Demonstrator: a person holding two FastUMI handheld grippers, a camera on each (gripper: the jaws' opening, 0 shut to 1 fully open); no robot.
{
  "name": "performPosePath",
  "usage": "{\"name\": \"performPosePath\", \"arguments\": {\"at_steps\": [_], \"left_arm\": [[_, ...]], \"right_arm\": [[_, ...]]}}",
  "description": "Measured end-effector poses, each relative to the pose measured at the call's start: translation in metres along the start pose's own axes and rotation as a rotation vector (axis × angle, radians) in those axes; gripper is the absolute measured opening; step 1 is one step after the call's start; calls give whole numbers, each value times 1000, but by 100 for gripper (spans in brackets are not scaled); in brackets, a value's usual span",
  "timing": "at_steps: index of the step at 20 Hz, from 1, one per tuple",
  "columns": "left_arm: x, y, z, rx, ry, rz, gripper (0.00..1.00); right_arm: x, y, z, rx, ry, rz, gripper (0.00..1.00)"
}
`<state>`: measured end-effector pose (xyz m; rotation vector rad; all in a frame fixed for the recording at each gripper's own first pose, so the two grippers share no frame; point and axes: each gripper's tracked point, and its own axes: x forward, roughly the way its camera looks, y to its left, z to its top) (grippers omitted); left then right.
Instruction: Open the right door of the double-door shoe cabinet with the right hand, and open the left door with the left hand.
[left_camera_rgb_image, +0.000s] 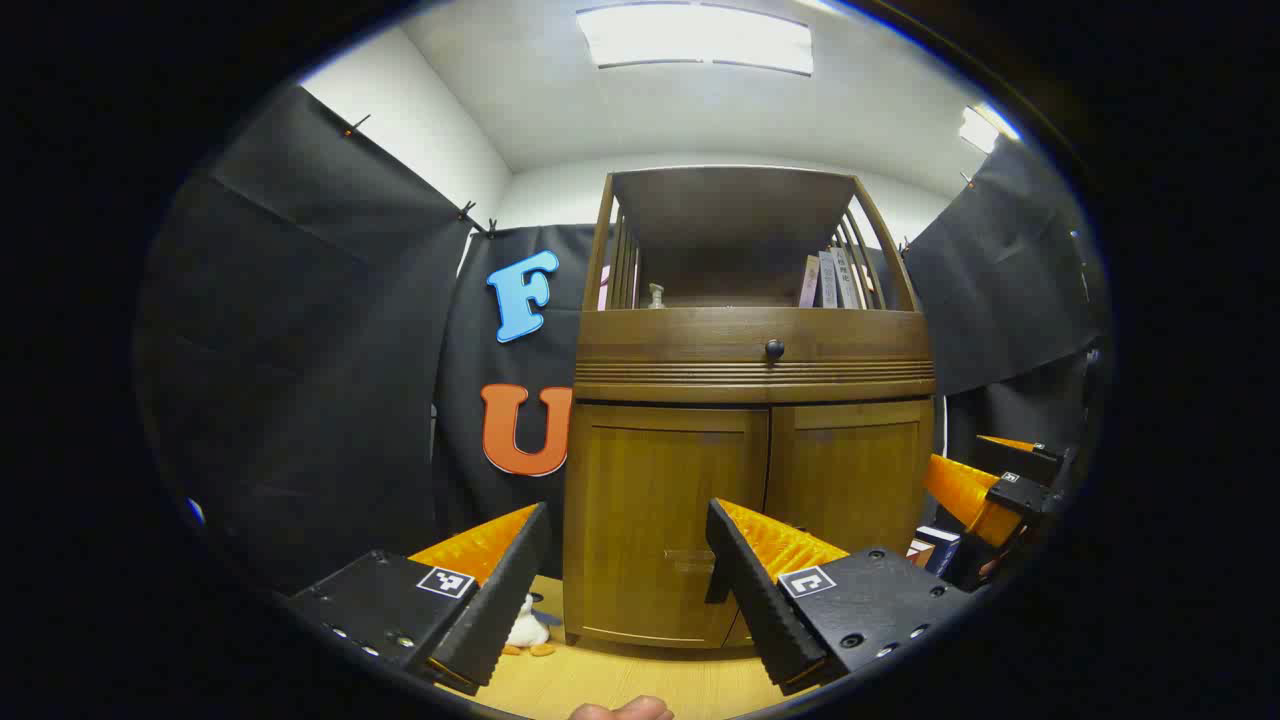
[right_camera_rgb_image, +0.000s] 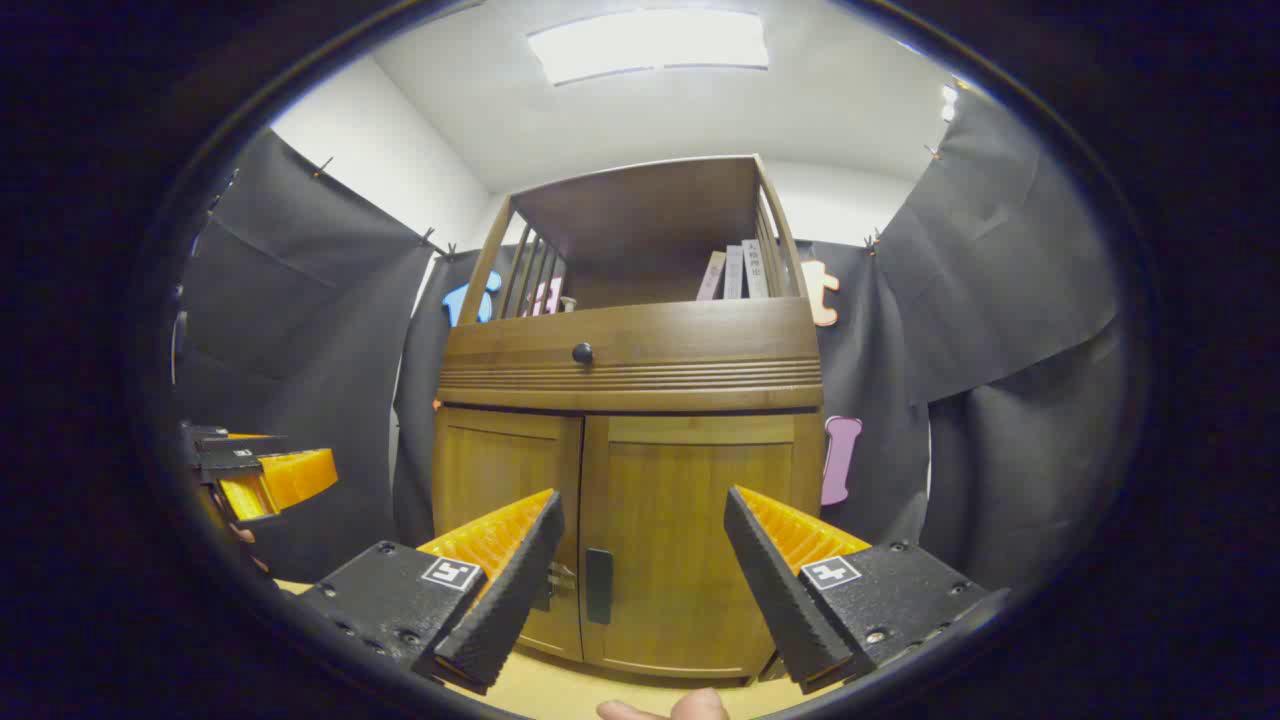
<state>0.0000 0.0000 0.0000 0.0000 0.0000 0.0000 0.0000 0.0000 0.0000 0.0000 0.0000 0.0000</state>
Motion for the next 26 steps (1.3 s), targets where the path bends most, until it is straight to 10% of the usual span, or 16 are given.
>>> {"name": "performPosePath", "arguments": {"at_steps": [26], "left_arm": [[12,8,-25,36,68,-63,95]], "right_arm": [[46,18,-77,5,264,-37,100]]}}
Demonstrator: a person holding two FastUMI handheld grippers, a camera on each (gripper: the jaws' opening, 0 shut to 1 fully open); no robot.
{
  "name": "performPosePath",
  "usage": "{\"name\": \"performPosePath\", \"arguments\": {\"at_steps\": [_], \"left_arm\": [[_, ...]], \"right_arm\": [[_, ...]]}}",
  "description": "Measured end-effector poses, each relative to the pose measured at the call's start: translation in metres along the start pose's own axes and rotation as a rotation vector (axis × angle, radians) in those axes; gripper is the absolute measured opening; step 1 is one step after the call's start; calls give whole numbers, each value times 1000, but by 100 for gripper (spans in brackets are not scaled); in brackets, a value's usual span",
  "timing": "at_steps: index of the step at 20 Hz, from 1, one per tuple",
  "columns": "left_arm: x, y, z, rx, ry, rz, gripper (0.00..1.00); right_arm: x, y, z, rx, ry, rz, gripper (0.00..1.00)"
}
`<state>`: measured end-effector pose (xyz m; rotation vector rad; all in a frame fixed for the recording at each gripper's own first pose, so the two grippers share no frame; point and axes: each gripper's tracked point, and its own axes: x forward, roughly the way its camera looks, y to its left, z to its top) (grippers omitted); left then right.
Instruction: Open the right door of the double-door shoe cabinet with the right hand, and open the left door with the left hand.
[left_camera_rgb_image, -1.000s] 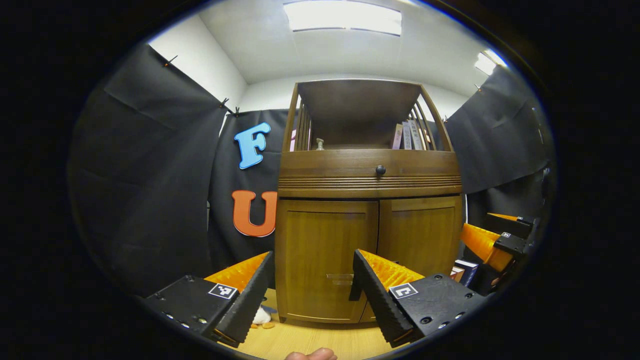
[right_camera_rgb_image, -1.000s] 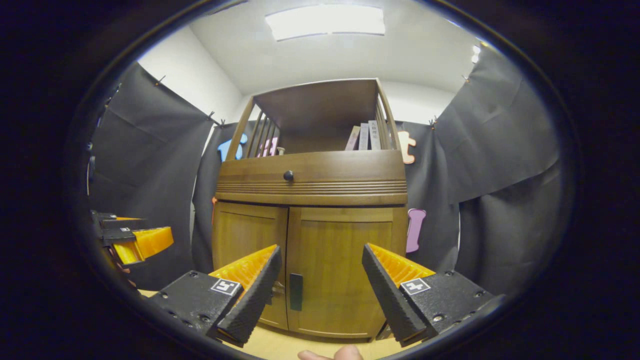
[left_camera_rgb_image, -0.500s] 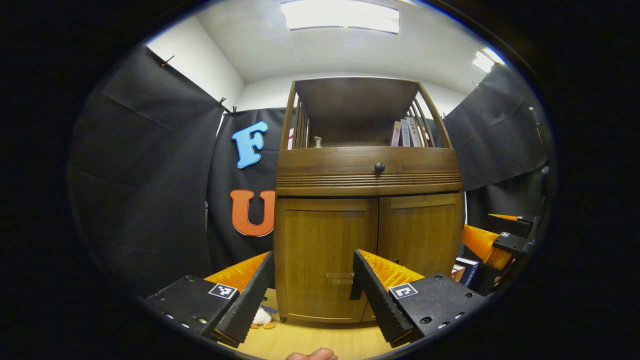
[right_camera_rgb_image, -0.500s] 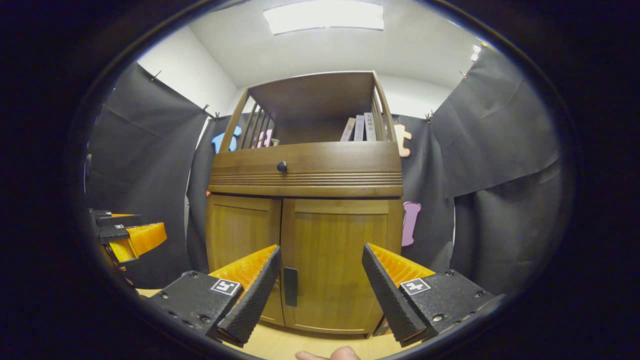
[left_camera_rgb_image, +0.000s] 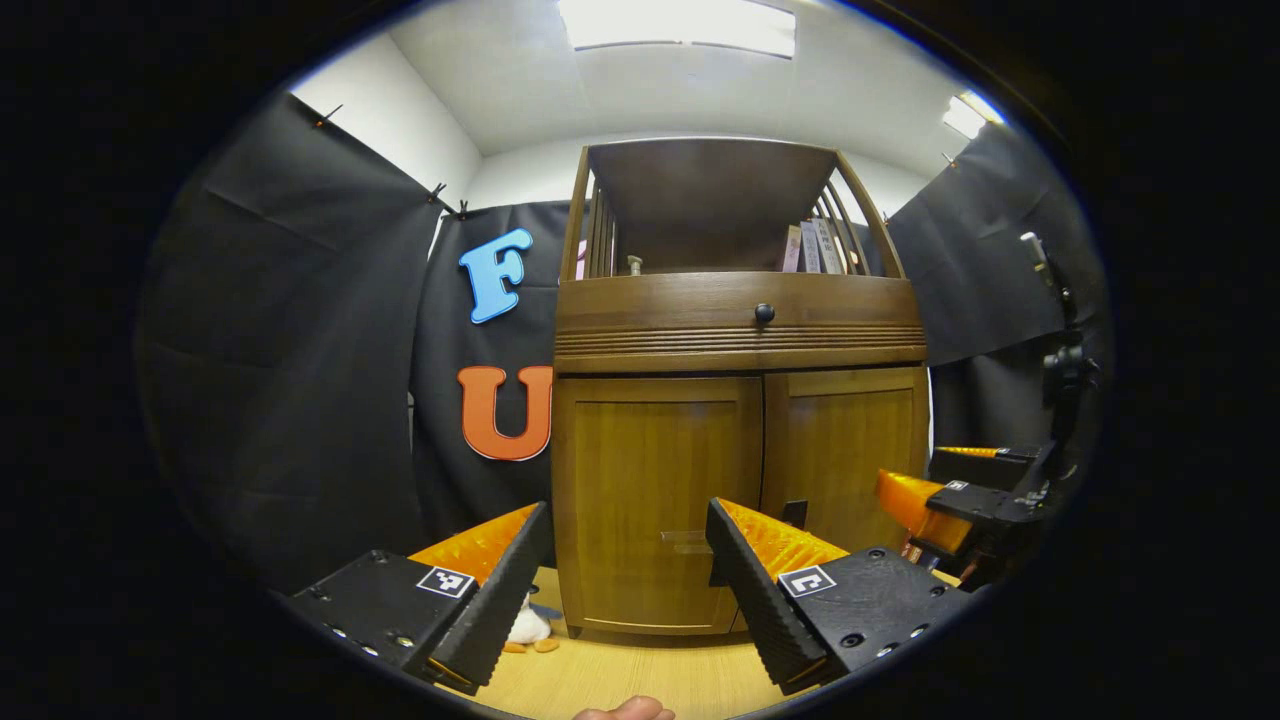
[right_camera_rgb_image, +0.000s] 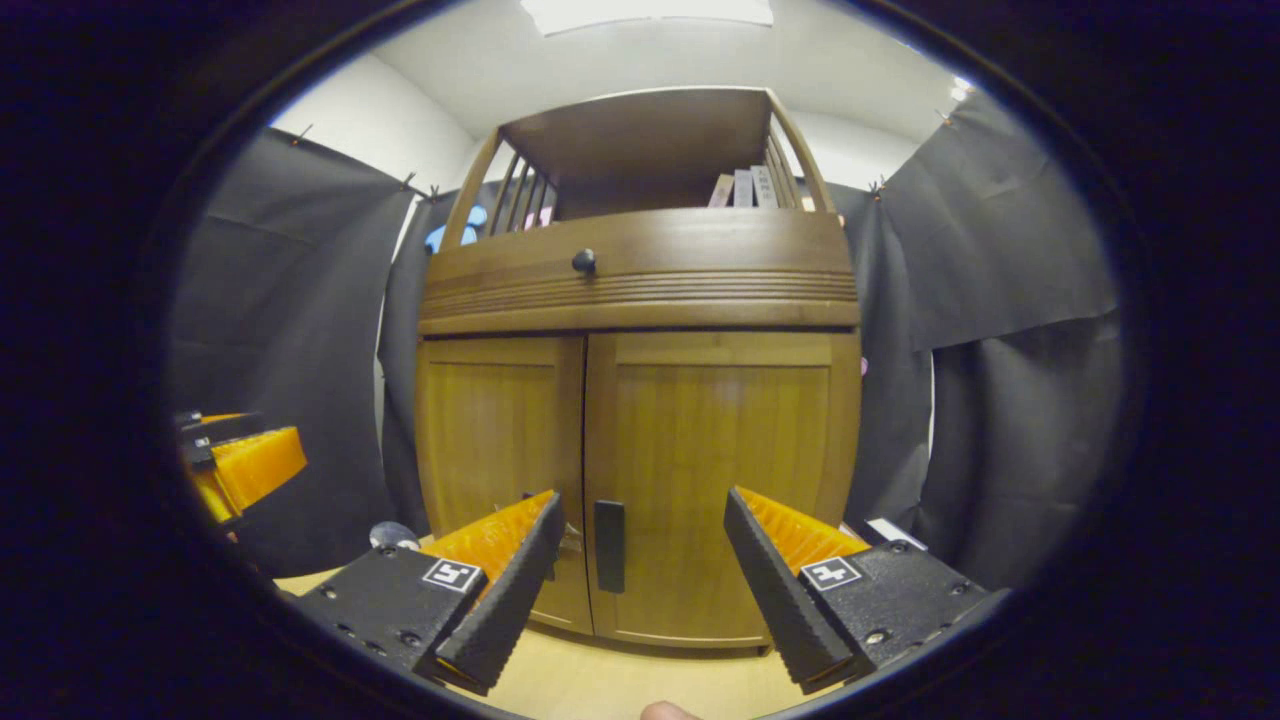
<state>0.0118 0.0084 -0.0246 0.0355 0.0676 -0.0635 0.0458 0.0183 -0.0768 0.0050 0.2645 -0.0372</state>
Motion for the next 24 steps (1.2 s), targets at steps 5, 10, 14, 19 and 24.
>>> {"name": "performPosePath", "arguments": {"at_steps": [5,10,14,19,24], "left_arm": [[2,20,-17,20,43,2,94],[13,43,-34,24,66,-3,95],[26,57,-47,20,92,-23,95],[34,63,-55,5,101,-66,95],[40,71,-67,-20,122,-77,95]], "right_arm": [[43,22,-34,15,109,4,96],[92,27,-66,-7,188,-46,78],[119,27,-86,0,225,-89,67],[140,28,-101,27,254,-128,54],[158,27,-109,13,255,-194,39]]}}
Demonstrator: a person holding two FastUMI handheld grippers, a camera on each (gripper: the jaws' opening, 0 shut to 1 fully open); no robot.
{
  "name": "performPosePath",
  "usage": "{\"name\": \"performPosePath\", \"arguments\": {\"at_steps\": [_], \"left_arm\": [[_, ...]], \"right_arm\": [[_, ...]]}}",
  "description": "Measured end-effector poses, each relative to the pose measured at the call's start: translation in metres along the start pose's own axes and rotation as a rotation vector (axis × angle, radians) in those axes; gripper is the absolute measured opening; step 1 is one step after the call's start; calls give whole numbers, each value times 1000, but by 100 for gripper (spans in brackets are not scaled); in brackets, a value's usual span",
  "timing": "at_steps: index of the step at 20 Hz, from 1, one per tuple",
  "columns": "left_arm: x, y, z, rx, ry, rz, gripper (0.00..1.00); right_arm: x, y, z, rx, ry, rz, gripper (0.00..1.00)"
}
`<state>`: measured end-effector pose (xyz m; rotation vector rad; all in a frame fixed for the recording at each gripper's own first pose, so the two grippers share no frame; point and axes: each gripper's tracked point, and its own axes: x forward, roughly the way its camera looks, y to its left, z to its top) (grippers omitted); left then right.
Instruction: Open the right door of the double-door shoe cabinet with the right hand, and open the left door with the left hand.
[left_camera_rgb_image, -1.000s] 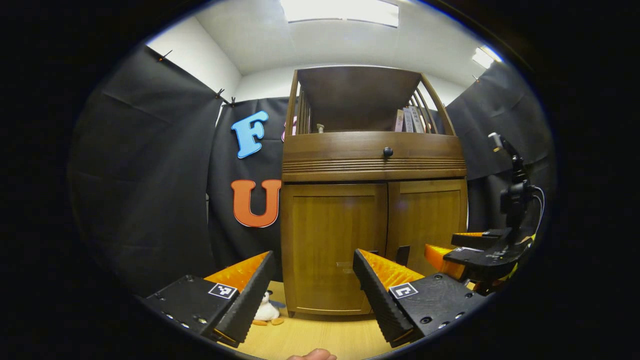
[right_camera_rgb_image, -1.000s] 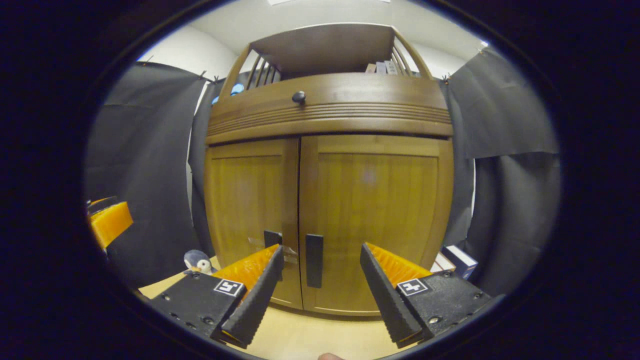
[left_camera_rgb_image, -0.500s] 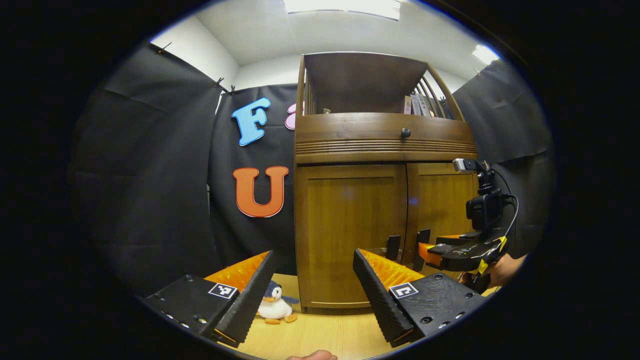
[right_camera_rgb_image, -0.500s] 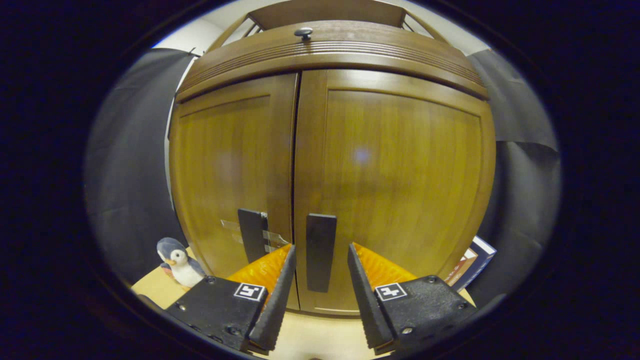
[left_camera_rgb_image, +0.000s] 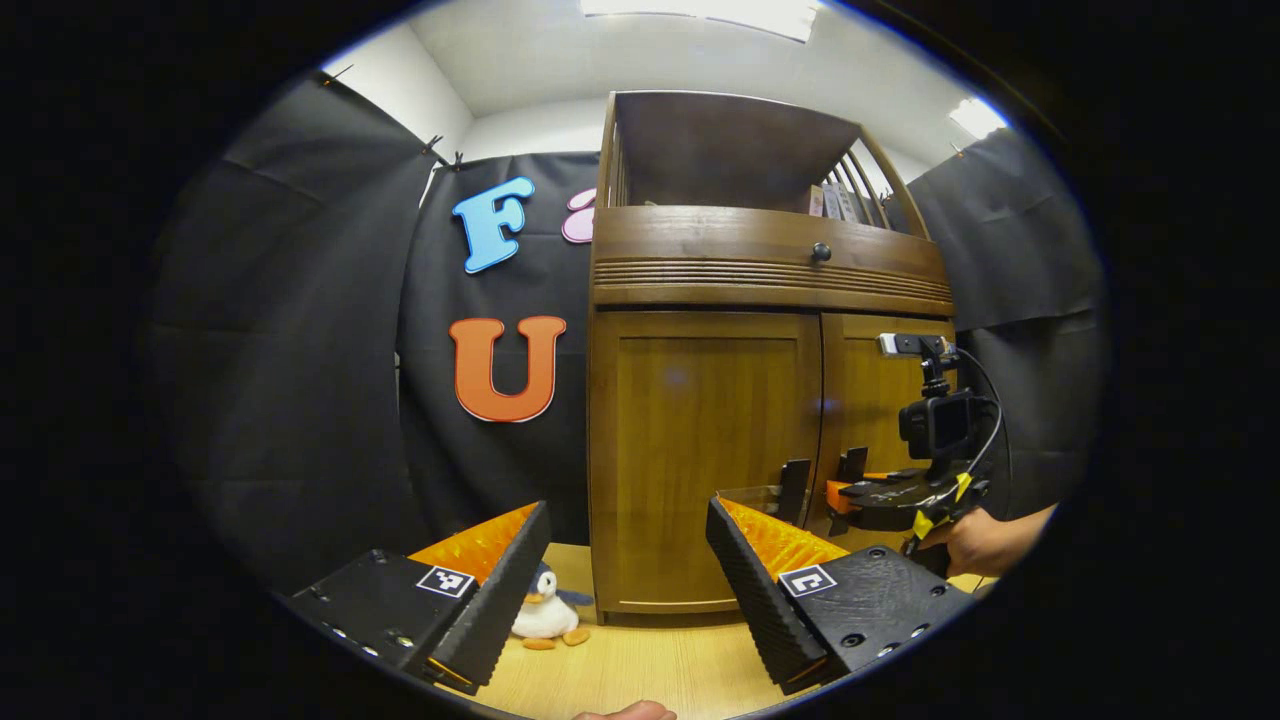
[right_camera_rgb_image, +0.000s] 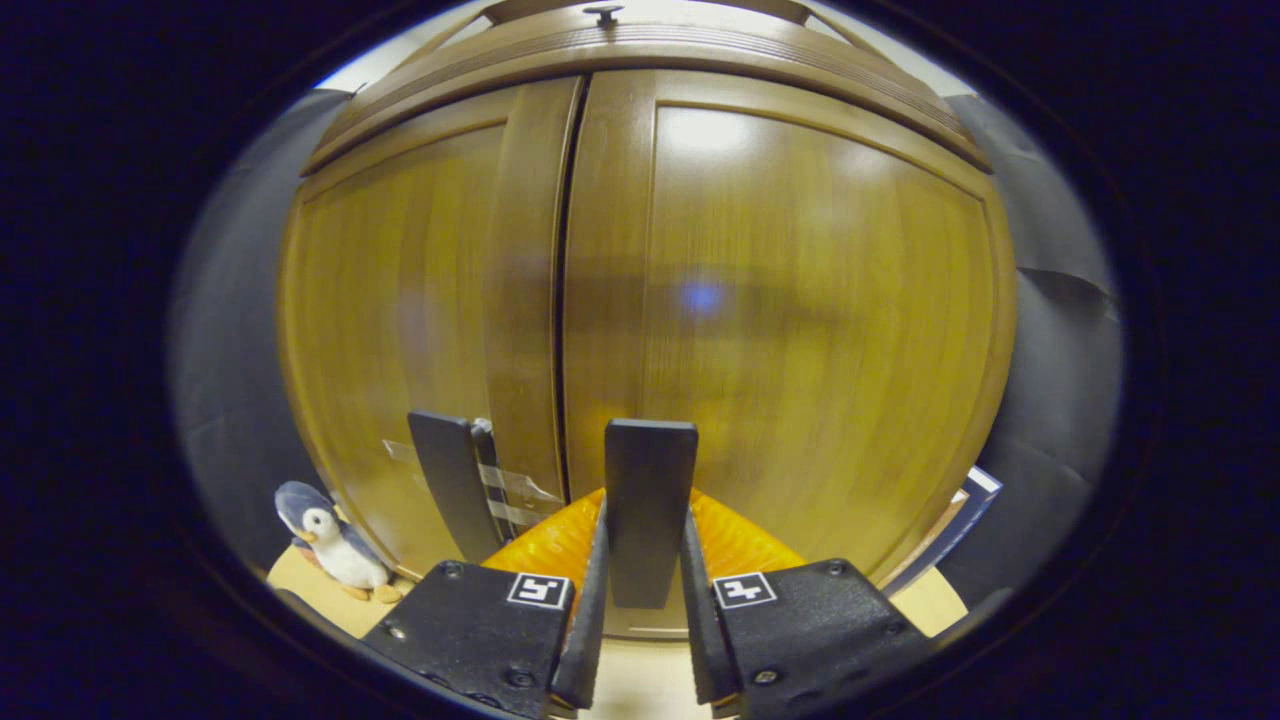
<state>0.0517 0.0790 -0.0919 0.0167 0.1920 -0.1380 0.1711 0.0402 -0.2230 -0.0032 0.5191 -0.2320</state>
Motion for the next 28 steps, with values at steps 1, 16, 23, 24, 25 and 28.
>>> {"name": "performPosePath", "arguments": {"at_steps": [1,16,23,24,25,28], "left_arm": [[-2,-1,0,-6,4,-1,95],[-2,-25,6,-28,-13,-52,95],[-5,-56,9,-15,-9,-73,95],[-6,-60,9,-13,-5,-76,95],[-5,-64,9,-10,-3,-78,95],[-5,-78,12,0,-5,-88,95]], "right_arm": [[-1,-1,-1,-2,3,-8,39],[-57,-12,-14,48,43,65,33],[-93,-26,-22,48,50,129,33],[-98,-28,-24,50,49,136,32],[-103,-31,-25,54,48,140,31],[-121,-41,-30,66,45,153,30]]}}
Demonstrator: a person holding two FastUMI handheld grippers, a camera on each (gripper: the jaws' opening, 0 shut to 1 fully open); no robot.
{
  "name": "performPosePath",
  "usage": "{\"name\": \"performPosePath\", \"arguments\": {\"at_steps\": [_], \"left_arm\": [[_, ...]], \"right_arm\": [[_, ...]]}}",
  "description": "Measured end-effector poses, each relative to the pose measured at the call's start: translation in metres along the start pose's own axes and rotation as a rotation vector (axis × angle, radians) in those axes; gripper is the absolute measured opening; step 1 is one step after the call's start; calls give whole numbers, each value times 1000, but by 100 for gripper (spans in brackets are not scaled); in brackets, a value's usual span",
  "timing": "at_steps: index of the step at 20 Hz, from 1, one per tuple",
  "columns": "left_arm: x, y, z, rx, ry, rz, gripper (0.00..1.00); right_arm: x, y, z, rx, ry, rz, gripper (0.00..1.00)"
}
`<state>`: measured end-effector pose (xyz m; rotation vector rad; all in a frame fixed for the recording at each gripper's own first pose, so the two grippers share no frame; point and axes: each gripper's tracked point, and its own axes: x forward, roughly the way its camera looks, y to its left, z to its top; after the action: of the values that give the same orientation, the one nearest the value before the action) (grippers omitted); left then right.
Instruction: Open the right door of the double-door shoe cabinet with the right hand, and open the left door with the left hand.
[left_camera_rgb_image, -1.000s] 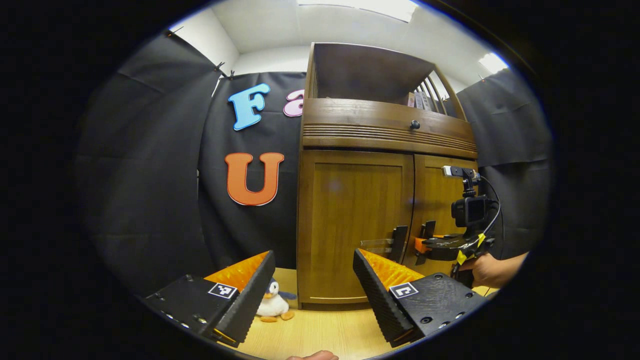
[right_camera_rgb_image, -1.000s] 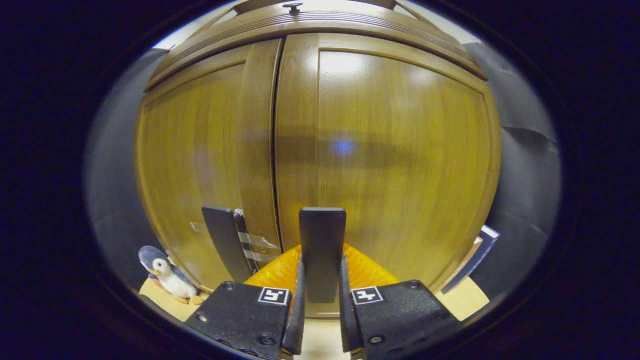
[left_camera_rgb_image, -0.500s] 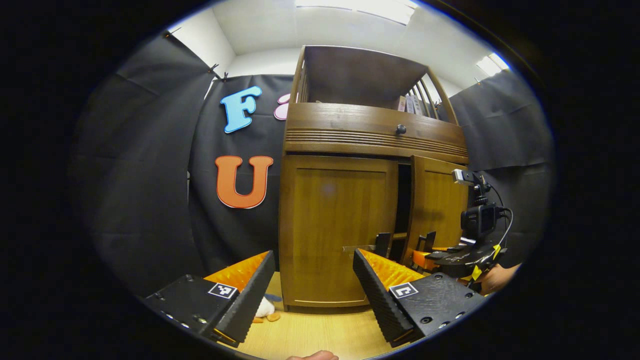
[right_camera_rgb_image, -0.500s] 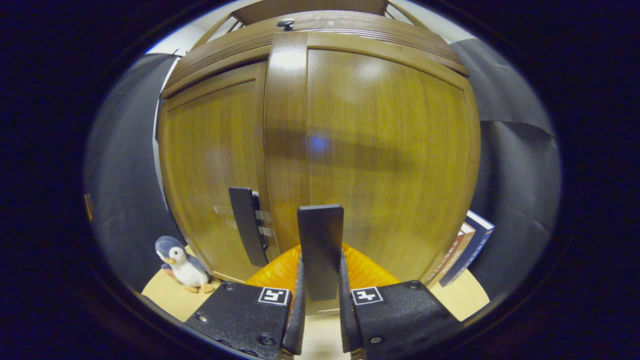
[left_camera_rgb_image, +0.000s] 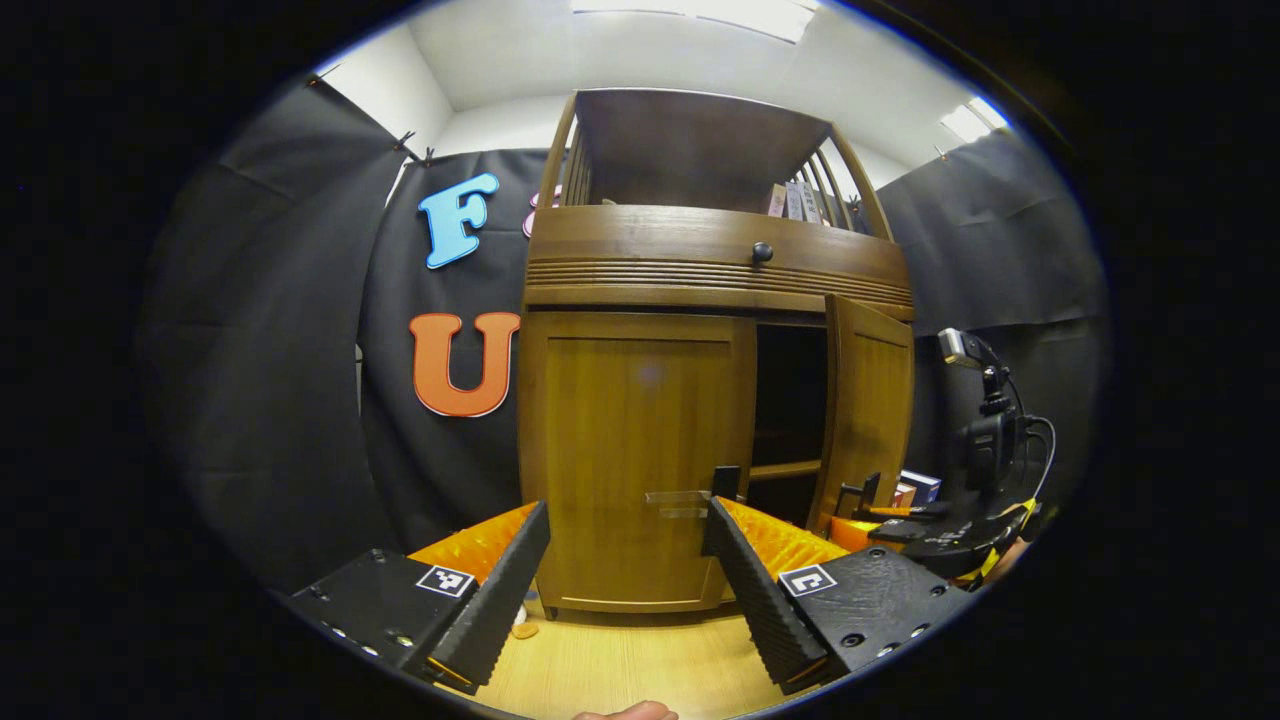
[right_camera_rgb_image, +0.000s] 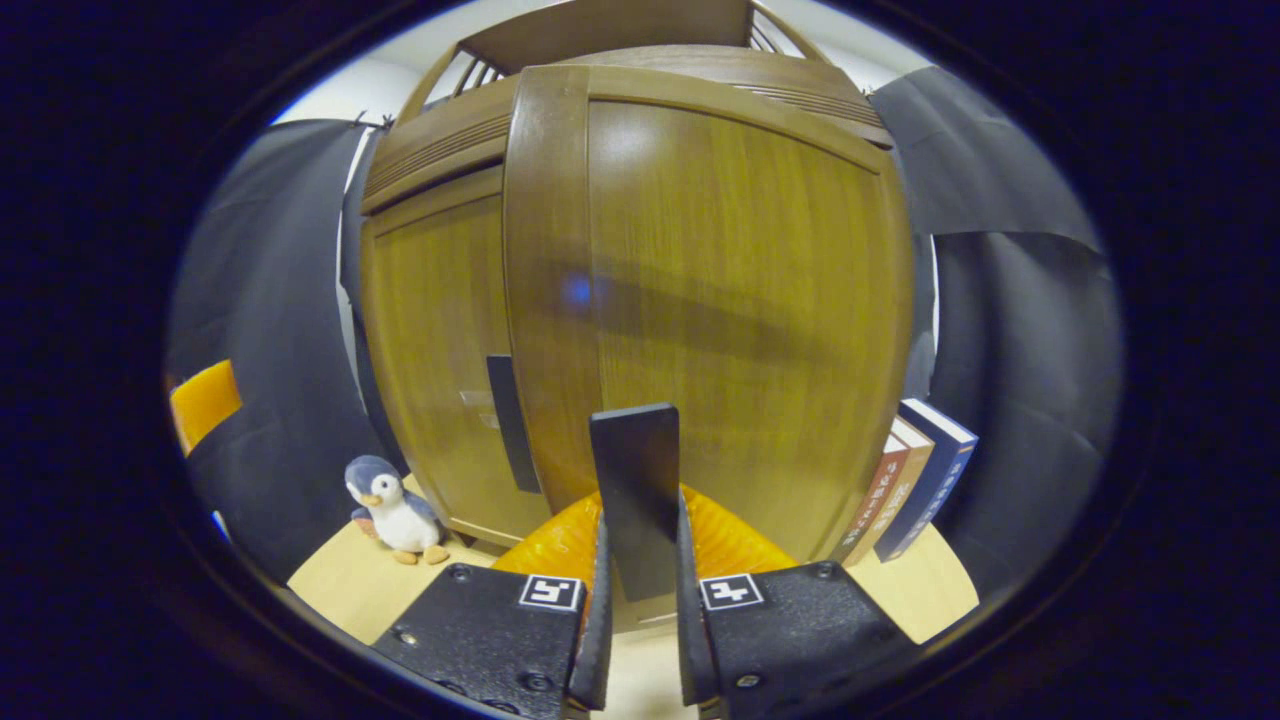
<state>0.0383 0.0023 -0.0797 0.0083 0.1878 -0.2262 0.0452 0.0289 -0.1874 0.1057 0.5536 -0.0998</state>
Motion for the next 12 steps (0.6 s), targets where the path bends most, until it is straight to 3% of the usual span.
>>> {"name": "performPosePath", "arguments": {"at_steps": [12], "left_arm": [[11,-61,1,11,19,-83,95]], "right_arm": [[-51,-35,-13,7,9,29,26]]}}
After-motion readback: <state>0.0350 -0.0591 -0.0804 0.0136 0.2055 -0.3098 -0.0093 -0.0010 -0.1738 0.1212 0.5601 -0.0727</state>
